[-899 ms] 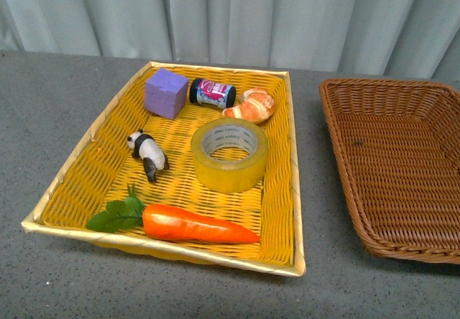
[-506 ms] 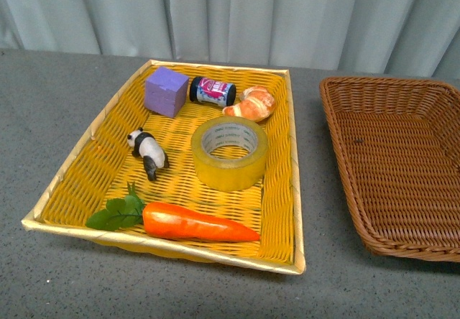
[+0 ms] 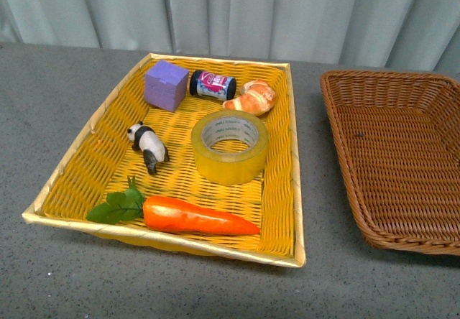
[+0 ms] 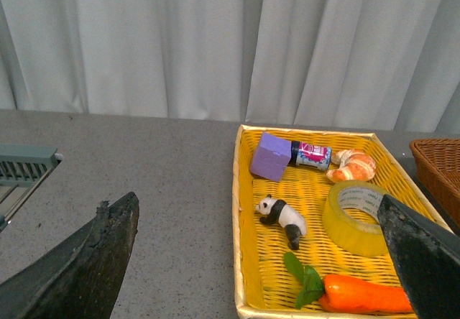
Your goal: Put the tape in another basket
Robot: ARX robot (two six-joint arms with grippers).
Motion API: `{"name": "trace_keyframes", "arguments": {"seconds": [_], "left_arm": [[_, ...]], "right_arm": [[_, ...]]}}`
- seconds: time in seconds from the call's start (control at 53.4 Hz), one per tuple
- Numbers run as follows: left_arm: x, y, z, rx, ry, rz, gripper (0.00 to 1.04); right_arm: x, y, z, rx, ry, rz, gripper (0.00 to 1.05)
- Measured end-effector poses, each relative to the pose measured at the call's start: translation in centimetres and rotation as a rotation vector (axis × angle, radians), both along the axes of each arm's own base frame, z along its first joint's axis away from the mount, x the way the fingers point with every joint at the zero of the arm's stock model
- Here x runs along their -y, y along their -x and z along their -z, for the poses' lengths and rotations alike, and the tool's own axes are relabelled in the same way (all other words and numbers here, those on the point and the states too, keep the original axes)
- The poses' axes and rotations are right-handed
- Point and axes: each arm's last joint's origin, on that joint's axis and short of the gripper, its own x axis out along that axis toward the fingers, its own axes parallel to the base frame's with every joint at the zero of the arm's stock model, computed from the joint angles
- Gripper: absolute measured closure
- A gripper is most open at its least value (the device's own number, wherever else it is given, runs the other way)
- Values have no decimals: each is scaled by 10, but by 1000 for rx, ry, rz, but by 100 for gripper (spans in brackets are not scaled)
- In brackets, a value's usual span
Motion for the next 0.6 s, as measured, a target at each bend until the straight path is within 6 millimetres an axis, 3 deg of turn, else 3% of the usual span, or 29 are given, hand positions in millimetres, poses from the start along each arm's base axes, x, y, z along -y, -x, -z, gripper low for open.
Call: {"name": "trace_keyframes", "arguments": {"seconds": [0.599], "left_arm": [[0, 0, 0, 0, 0, 0, 6]], "right_arm": [[0, 0, 0, 0, 0, 0, 9]]}}
